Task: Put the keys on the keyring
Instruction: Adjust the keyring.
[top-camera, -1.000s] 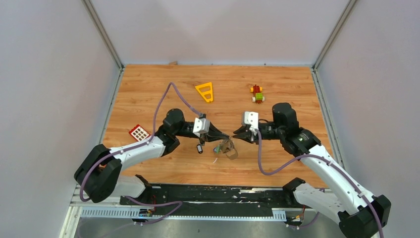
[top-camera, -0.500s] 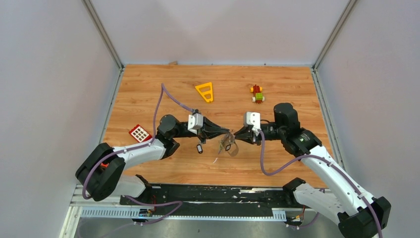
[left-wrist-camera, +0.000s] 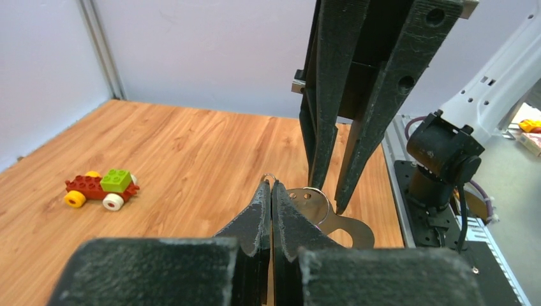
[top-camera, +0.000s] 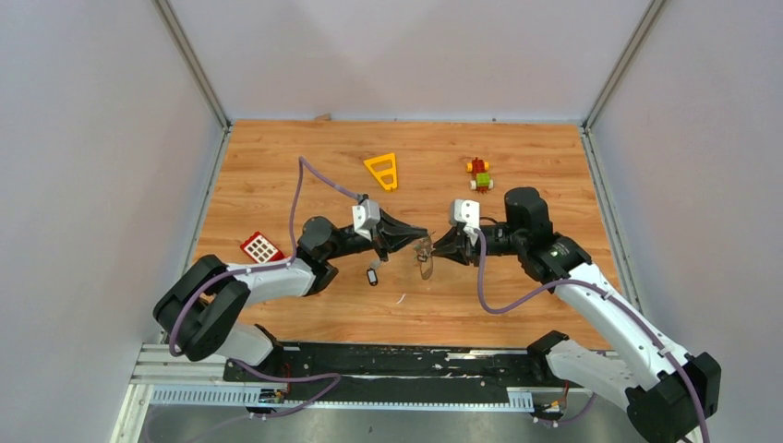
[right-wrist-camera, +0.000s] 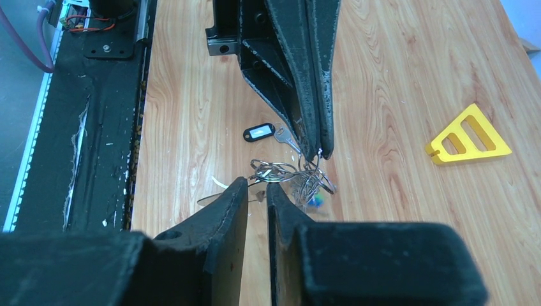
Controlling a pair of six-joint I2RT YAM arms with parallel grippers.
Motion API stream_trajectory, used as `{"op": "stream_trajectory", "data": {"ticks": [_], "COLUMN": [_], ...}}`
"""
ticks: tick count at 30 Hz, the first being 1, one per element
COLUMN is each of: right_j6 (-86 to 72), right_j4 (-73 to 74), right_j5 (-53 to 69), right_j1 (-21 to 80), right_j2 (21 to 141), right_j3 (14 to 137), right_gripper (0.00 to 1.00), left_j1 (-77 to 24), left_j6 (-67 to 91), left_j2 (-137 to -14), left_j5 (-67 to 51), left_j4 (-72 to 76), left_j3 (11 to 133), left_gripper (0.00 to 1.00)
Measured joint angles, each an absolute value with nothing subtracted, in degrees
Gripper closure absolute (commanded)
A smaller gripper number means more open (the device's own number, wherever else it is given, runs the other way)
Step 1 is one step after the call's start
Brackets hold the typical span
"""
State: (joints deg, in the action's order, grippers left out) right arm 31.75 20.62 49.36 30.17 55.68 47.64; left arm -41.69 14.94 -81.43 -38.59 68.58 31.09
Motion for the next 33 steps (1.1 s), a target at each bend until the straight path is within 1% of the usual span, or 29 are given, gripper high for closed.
{"op": "stream_trajectory", "data": {"ticks": [3,10,14,18,25,27,30,33], "right_j6": [31.6,31.6,31.7,31.7,31.6,31.3,30.7,30.1], "right_j4": [20.2,19.7,19.5,19.5,18.9,18.3,17.6,17.0], "right_j5": [48.7,48.7,50.0,49.2,42.3,40.3,37.5,35.3], "right_j1": [30.2,30.2,30.2,30.4,32.0,32.3,32.6,32.8], "right_j2": [55.8,55.8,56.0,57.3,58.7,59.1,60.1,61.6], "right_j3": [47.6,47.6,47.5,47.5,47.1,46.9,46.9,46.9], "right_gripper": [0.82,0.69,0.68,0.71,0.76,0.80,0.89,0.95], "left_j1": [-41.6,-41.5,-41.5,-41.6,-41.8,-41.8,-41.8,-41.8], "left_j6": [15.6,17.2,17.0,16.4,17.0,17.5,18.1,18.4], "left_j2": [-82.3,-83.7,-83.7,-83.1,-82.5,-82.5,-82.5,-82.5], "left_j5": [-39.4,-40.7,-40.4,-38.7,-35.0,-34.2,-33.1,-32.5], "left_j4": [71.2,76.0,75.6,72.2,67.2,66.0,64.2,63.0], "left_j3": [30.6,29.9,29.9,29.9,30.1,30.4,31.0,31.5], "left_gripper": [1.00,1.00,1.00,1.00,1.00,1.00,1.00,1.00]}}
